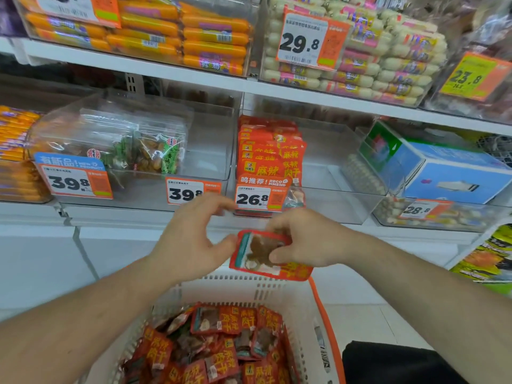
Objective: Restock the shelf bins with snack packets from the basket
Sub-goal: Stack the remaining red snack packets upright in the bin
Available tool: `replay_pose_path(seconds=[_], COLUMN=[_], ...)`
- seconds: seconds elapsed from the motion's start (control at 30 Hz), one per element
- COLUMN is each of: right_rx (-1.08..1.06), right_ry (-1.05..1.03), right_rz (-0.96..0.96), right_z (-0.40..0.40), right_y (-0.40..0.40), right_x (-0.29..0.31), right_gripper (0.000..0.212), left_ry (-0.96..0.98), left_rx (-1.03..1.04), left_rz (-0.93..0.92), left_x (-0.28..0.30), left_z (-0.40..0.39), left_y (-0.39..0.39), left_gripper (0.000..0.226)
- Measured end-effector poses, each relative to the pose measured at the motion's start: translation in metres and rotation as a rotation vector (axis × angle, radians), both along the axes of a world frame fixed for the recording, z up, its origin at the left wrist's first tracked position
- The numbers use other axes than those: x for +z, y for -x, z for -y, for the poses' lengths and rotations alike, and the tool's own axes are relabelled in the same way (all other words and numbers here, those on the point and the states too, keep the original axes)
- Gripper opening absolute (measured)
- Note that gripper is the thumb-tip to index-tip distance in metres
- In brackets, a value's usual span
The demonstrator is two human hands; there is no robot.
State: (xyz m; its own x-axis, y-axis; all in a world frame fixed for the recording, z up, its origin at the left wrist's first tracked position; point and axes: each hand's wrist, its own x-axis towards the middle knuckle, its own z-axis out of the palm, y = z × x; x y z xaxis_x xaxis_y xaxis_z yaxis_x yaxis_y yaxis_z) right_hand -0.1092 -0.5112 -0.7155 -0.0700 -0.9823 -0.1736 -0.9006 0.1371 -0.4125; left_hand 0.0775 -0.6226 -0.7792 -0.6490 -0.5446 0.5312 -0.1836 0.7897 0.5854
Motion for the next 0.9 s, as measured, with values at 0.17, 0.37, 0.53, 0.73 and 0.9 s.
replay_pose_path(seconds=[0.17, 0.37, 0.53, 0.73, 0.9], right_rx=[0.176, -0.265, -0.459, -0.386, -0.594], right_ry=[-0.013, 0.468, 0.384, 0.336, 0.305], right_rz=[-0.253, -0.009, 0.701, 0.839, 0.975], right_z=[0.018, 0.010, 0.005, 0.009, 0.029], right_y=[-0.016, 0.009, 0.019, 0.017, 0.072], right_x=[0.029, 0.044, 0.023, 0.007, 0.025], right_gripper=[0.052, 0.061, 0.033, 0.009, 0.015], left_ry=[-0.343, -0.902, -1.143, -1.050, -0.499], left_rx=[-0.203, -0.057, -0.072, -0.091, 0.154], left_rz=[0.310, -0.176, -0.357, -0.327, -0.343], left_x=[0.017, 0.015, 0.017, 0.026, 0.049], left_z=[-0.013, -0.013, -0.022, -0.028, 0.013], left_y=[0.030, 0.037, 0.051, 0.068, 0.066], left_gripper=[0.028, 0.020, 0.024, 0.016, 0.014])
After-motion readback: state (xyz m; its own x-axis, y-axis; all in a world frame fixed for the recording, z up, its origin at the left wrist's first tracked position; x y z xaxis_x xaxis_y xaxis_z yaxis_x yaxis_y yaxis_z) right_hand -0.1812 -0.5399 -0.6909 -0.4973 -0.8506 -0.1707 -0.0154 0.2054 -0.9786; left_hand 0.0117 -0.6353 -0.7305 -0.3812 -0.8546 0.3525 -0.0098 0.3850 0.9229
